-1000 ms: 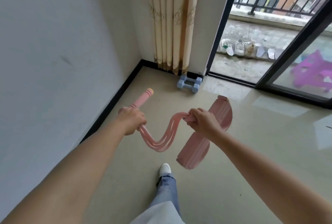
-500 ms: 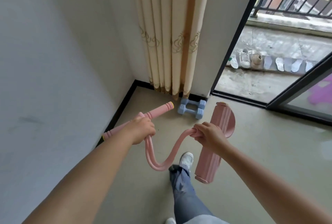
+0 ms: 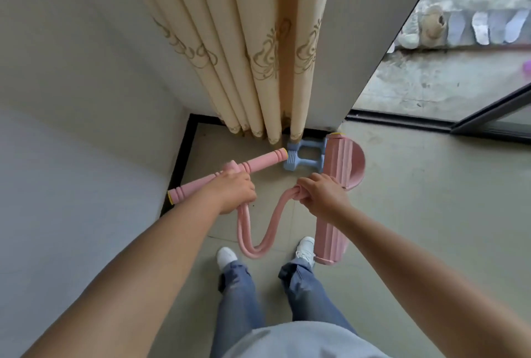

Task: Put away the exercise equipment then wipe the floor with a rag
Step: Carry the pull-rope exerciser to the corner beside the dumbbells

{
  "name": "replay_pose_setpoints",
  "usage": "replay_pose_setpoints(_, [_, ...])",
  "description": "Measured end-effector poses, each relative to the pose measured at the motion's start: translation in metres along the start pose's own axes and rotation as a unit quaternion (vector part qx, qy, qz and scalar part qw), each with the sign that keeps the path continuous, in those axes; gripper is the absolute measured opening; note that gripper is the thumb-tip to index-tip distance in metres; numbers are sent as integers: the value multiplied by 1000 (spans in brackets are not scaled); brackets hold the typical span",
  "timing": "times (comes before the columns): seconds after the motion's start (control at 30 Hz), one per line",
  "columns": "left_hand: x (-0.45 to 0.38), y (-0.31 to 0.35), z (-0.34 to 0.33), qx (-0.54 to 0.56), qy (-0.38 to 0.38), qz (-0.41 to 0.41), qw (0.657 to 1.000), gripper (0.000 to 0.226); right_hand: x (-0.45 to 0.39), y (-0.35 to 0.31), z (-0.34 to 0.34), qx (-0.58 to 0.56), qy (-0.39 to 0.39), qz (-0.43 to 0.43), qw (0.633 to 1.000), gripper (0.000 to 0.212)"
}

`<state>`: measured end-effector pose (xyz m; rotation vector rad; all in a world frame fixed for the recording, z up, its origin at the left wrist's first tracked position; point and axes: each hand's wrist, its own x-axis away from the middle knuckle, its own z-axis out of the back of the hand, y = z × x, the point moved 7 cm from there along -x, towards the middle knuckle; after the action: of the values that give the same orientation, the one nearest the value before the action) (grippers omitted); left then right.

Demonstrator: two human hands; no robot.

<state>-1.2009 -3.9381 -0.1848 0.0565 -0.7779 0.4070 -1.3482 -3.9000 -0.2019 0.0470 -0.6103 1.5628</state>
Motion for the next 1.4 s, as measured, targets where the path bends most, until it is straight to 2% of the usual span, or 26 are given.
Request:
replay_pose_setpoints(0.17, [-79,-35,-49,-17,-29,-27,999,31,-49,34,-57,-14,-16,-122,992,28])
replay_pose_setpoints(0.3, [-162,-47,-125,-31,-24,-49,998,31,-103,57,-138,-30,-27,-189,981,24])
replay_pose_setpoints(0.5, [-302,-57,-284,-79,-38,-73,993,28,-204,79,-302,-28,-85,-198,976,29])
replay_pose_setpoints(0.63, [-393,-83,-351,-106,-20,-65,992,27,-273,99,-396,-21,-110,-184,977,32])
replay_pose_setpoints(0.67, [-413,-91,-362,-98,-10,-62,993,26,-289,109,-411,-25,-104,-193,975,33])
replay_pose_setpoints(0.77, [-466,-106,-368,-129,146,-104,975,17,-331,142,-440,-50,-61,-231,970,34])
replay_pose_setpoints(0.8, [-478,-109,-371,-121,168,-114,972,19,-341,150,-445,-56,-44,-240,968,33])
replay_pose_setpoints(0.87, [-506,-125,-381,-52,201,-97,973,11,-357,162,-453,-58,-21,-244,968,32])
replay_pose_setpoints(0.93, [-505,-129,-360,0,287,-81,954,14,-366,170,-457,-60,-11,-246,967,31])
replay_pose_setpoints(0.97, [-505,-135,-353,67,309,-46,948,16,-368,174,-458,-66,-7,-252,965,30])
replay_pose_setpoints(1.0, [-507,-147,-353,128,293,48,946,30,-367,178,-458,-76,-2,-260,962,30])
replay_pose_setpoints(1.03, [-507,-160,-364,218,231,151,936,41,-365,181,-458,-87,1,-270,959,30])
replay_pose_setpoints(1.1, [-505,-164,-394,311,160,269,898,49,-360,185,-460,-105,6,-286,952,31])
replay_pose_setpoints(1.2, [-506,-161,-420,350,132,280,884,58,-358,183,-472,-131,-16,-299,945,25])
replay_pose_setpoints(1.3, [-507,-169,-427,355,135,279,882,39,-357,182,-486,-132,-76,-319,935,18])
replay_pose_setpoints(1.4, [-506,-169,-430,343,137,275,887,25,-354,188,-492,-52,-148,-338,928,31])
